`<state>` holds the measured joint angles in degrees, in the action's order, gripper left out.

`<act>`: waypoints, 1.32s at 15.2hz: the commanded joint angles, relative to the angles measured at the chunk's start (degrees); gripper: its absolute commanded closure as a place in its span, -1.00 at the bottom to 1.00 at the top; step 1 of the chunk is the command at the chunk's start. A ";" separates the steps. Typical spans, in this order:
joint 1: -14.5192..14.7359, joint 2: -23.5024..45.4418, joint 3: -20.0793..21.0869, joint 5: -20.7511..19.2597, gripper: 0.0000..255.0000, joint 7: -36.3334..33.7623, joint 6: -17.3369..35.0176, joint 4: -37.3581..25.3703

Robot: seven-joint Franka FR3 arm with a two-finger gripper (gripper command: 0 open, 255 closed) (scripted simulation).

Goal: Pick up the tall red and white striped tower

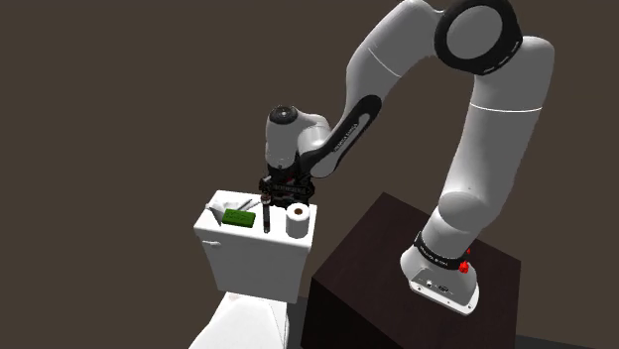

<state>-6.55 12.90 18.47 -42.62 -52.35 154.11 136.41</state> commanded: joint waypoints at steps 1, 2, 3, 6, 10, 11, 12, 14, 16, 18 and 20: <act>1.91 5.03 -2.50 -6.50 -1.00 -5.79 0.75 -3.32; 3.07 7.47 -3.70 -8.82 -1.00 -8.04 0.83 -5.28; 4.19 9.86 -4.84 -10.88 -1.00 -10.07 0.87 -7.29; 7.14 16.55 -7.78 -15.48 -1.00 -14.82 0.88 -13.29; 8.41 19.50 -9.44 -18.20 -1.00 -17.61 2.20 -14.64; 8.72 20.24 -9.84 -18.87 -1.00 -18.30 2.52 -15.01; 9.03 20.99 -10.24 -19.52 -1.00 -18.98 2.83 -15.39; 9.51 22.18 -10.86 -20.52 -1.00 -20.05 3.32 -16.02; 9.54 22.13 -10.88 -20.58 1.00 -20.13 3.35 -15.93; 9.50 22.12 -10.88 -20.56 1.00 -20.08 3.36 -15.93; 9.49 22.10 -10.87 -20.54 1.00 -20.06 3.35 -15.92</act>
<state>2.95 34.97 7.63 -63.15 -72.39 157.47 120.46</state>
